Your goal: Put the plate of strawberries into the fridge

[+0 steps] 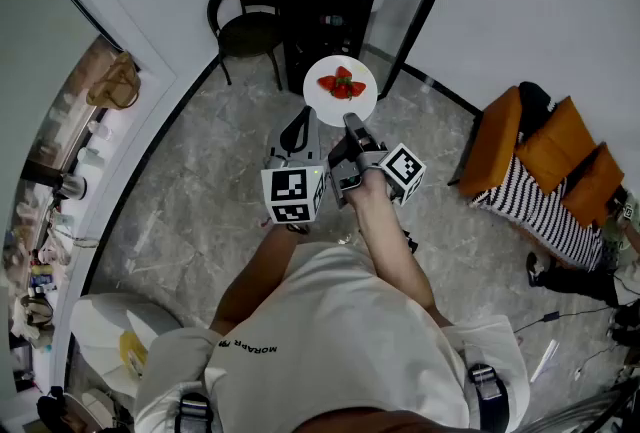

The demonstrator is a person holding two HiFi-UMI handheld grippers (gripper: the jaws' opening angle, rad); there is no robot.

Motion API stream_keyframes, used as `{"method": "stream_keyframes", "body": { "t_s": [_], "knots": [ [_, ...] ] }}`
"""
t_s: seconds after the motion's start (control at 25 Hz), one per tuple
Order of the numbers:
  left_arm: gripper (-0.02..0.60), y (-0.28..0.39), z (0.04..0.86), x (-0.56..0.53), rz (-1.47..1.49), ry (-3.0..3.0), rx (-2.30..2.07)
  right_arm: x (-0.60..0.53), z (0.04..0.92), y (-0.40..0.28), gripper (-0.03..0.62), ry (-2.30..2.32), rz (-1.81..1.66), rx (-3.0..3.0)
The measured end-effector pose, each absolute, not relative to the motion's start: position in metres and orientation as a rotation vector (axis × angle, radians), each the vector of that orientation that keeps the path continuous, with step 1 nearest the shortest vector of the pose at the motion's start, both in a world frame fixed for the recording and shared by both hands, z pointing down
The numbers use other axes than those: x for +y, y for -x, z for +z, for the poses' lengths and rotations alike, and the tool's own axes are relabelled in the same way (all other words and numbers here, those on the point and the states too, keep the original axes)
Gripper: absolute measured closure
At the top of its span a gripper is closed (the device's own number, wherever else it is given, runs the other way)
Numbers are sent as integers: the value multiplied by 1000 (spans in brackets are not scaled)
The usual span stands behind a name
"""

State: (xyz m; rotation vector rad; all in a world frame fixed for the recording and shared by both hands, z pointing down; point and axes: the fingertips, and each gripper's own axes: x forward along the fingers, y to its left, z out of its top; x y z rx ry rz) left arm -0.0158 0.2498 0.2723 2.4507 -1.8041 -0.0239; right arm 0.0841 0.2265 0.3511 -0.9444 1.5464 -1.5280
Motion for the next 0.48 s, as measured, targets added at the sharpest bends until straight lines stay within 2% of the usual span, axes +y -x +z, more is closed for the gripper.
{"method": "stream_keyframes", "body": {
  "t_s": [0.48],
  "knots": [
    [581,8,274,257,-10,-2441,-1821,236,357,-88,574,963,-1589,1535]
  ]
}}
